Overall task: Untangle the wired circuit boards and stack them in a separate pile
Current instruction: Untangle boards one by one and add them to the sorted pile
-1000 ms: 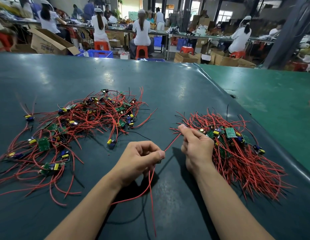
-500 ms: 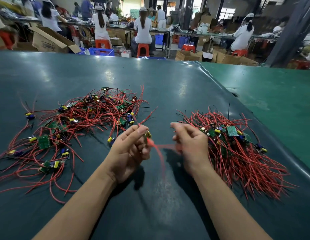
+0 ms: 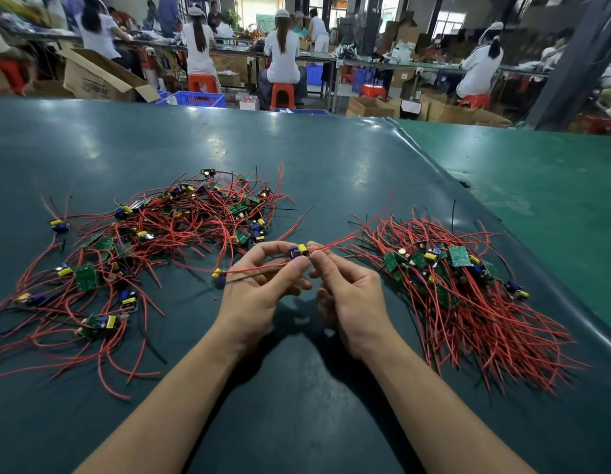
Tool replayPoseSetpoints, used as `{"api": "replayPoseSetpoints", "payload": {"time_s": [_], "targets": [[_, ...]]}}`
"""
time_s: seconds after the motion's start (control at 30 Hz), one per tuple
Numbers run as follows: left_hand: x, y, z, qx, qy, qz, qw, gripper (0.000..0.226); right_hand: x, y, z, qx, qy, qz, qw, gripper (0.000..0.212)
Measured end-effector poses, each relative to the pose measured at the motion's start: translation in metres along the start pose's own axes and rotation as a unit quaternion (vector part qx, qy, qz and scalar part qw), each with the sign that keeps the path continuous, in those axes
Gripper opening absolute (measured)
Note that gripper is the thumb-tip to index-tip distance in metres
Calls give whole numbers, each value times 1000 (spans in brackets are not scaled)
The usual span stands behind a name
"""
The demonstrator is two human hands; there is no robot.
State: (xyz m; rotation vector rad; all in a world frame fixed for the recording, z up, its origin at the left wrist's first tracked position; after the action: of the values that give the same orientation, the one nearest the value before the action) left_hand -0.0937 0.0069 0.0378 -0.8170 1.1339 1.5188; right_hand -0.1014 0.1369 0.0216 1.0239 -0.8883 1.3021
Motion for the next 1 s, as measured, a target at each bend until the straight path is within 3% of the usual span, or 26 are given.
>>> {"api": "replayPoseSetpoints", "payload": {"time_s": [0.13, 0.27, 0.43, 0.67, 0.73, 0.83, 0.87, 0.93, 1.0], "targets": [[-1, -1, -2, -5, 76, 21, 997, 24, 4, 3, -12, -56, 44, 6, 997, 13], [2, -2, -3, -4, 69, 21, 997, 25, 13, 6, -26, -118, 57, -13, 991, 20], [5, -1, -10, -6, 2, -3, 1000, 24, 36, 7, -62, -234, 88, -74, 965, 18], [7, 0, -20, -76, -165, -73, 981, 19, 57, -2, -82, -297, 135, -167, 931, 20], [6, -1, -27, -100, -217, -97, 966, 17, 56, -1, -78, -258, 106, -161, 947, 24], [10, -3, -24, -83, -243, -136, 957, 18, 30, -1, -35, -96, -66, -92, 989, 19], [9, -4, -19, -58, -236, -140, 960, 15, 20, -4, -16, -30, -137, -75, 987, 11], [10, -5, -8, -4, -193, -140, 971, 11, 4, -9, 8, 65, -235, -78, 967, 37], [12, -7, 1, 39, -137, -143, 979, 8, 6, -11, 18, 98, -271, -122, 950, 40]]}}
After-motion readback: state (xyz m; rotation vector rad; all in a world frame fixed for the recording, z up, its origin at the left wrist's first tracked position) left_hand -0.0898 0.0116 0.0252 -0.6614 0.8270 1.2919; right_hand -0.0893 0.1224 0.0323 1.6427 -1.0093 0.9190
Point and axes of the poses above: each hand's wrist, its own y-axis towards the middle knuckle, its own z-axis out of the palm, x = y × z, the point moved 8 cm from there along y, towards the middle knuckle, and after that the axes turned 1 degree about -z, right-handed, at the moved point
